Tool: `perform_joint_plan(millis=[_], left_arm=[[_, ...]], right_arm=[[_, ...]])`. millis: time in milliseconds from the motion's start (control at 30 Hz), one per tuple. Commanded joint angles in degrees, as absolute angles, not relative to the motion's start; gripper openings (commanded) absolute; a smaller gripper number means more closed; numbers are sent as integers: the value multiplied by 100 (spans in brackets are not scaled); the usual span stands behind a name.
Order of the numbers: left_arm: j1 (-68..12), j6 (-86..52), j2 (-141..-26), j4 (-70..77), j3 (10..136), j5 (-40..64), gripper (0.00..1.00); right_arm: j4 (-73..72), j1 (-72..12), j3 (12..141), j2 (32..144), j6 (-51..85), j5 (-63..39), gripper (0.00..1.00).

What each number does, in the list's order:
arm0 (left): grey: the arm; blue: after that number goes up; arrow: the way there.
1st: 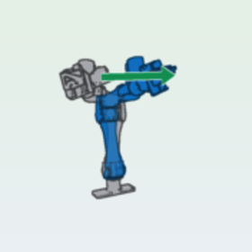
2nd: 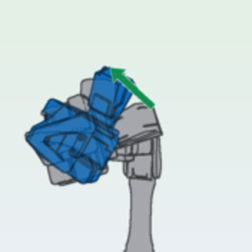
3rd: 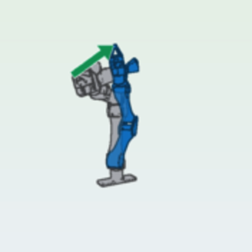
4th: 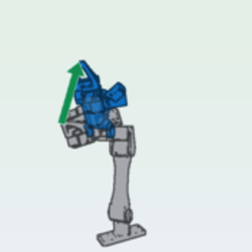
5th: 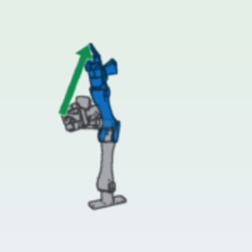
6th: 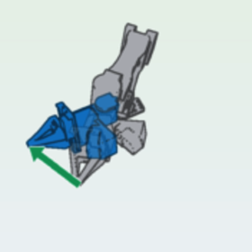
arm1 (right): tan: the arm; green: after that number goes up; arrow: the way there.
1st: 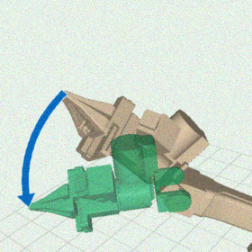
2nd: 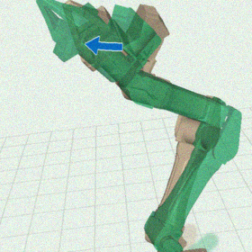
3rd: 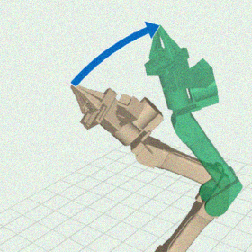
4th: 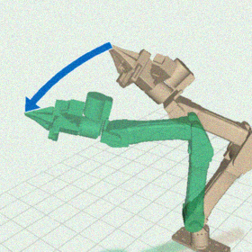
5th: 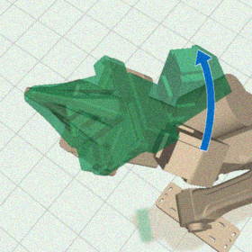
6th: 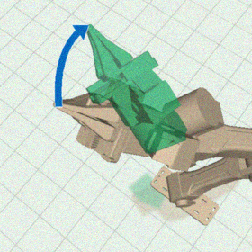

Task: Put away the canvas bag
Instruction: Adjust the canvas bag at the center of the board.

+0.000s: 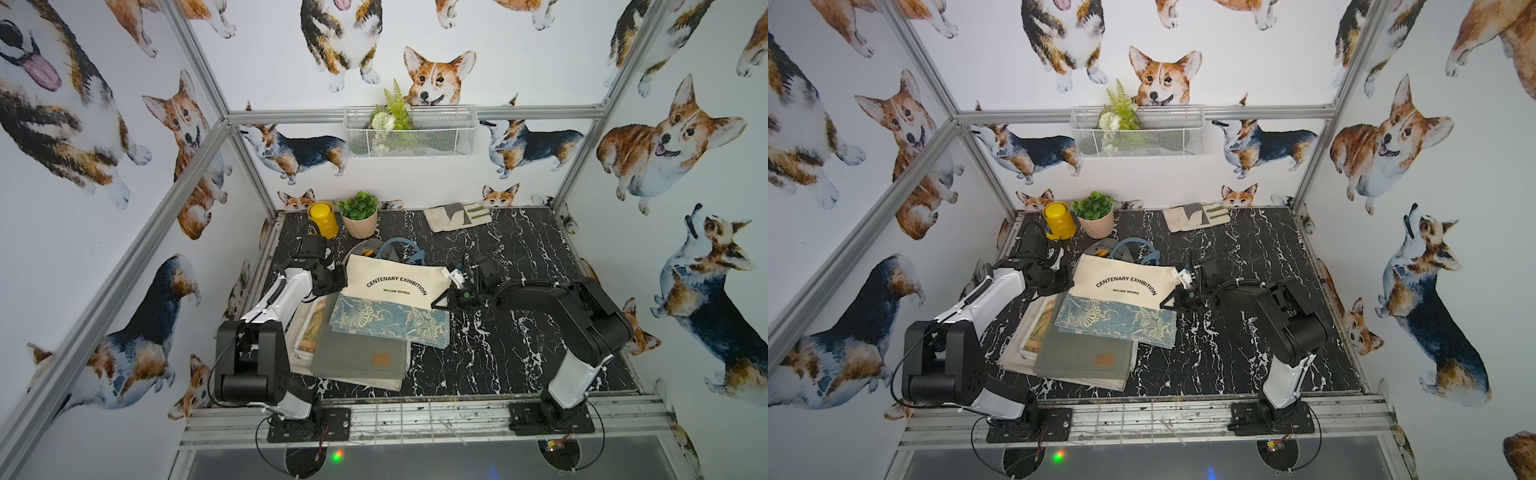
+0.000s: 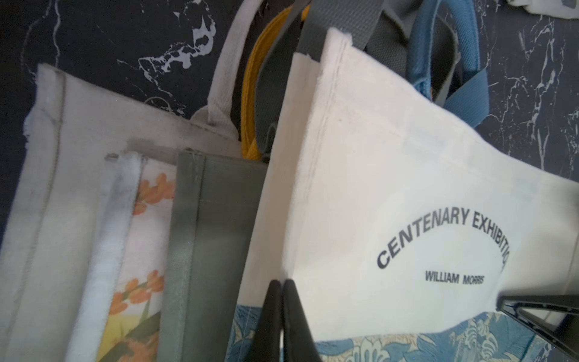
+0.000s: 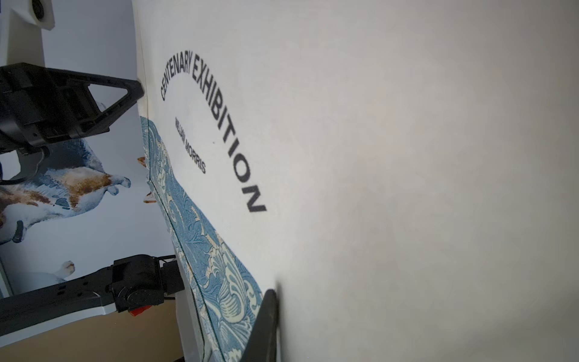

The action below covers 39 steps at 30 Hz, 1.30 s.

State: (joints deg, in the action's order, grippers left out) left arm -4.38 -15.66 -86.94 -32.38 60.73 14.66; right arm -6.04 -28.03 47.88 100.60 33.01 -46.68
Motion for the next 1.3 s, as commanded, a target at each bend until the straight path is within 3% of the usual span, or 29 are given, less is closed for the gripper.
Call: perform_joint_plan(millis=[0,400,700,1000,1267], left_arm=[[-440,-1635,-8549,-3134,6053,1588,0],[-446,-1564,-8173,-3393,6016,1605,0],[-406,-1486,-7017,-4609,6501,801,0],[-116,-1590,-6540,-4974,5832,402,0],[396,-1442,-6589,-4501,5314,337,0]], right_arm=[[-265,-2833,4868,9898,3021,-4766,6],[477,-2984,5157,9820,2577,-4699,0],[2422,-3846,5886,9048,1959,-4224,0],[1979,-4186,5690,9387,2328,-4208,0],[2081,-4250,5948,9942,2150,-4154,14]])
